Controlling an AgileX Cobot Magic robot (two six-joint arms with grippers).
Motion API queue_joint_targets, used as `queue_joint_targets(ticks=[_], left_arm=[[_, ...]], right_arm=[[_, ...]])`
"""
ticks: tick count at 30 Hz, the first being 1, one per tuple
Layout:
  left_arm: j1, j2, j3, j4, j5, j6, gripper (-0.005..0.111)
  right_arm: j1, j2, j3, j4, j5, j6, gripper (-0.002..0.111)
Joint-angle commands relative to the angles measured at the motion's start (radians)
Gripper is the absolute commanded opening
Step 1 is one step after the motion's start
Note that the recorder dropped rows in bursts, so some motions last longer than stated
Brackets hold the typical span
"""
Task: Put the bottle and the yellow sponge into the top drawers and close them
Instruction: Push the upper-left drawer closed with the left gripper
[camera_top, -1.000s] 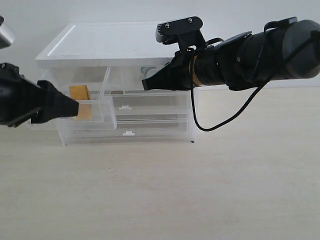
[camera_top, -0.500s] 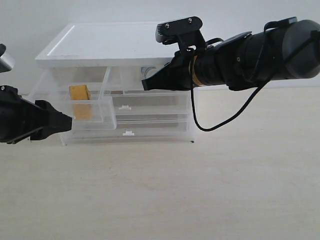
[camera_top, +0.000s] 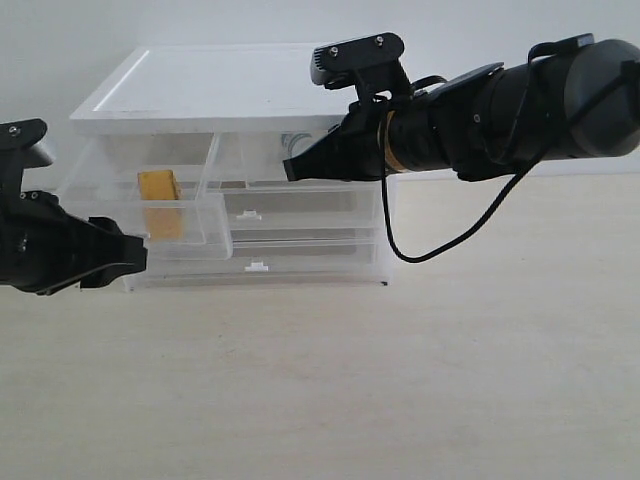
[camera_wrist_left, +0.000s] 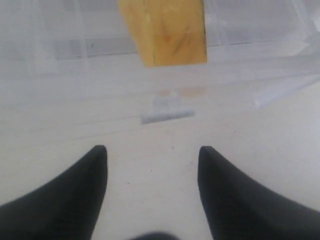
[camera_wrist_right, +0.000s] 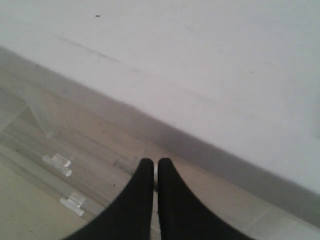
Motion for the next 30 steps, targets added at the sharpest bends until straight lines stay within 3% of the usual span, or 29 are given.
queue_joint_targets(ticks=[1,30], left_arm=[[-0.003,0.017,-0.028,-0.008,-0.012,0.006,0.051],[-0.003,0.121,-0.175,-0.018,-0.017,0.013,0.051]], right_arm=[[0.000,0.002,-0.013,0.000,-0.041,-0.001,0.000],[0.000,0.002,-0.013,0.000,-0.041,-0.021,0.000]])
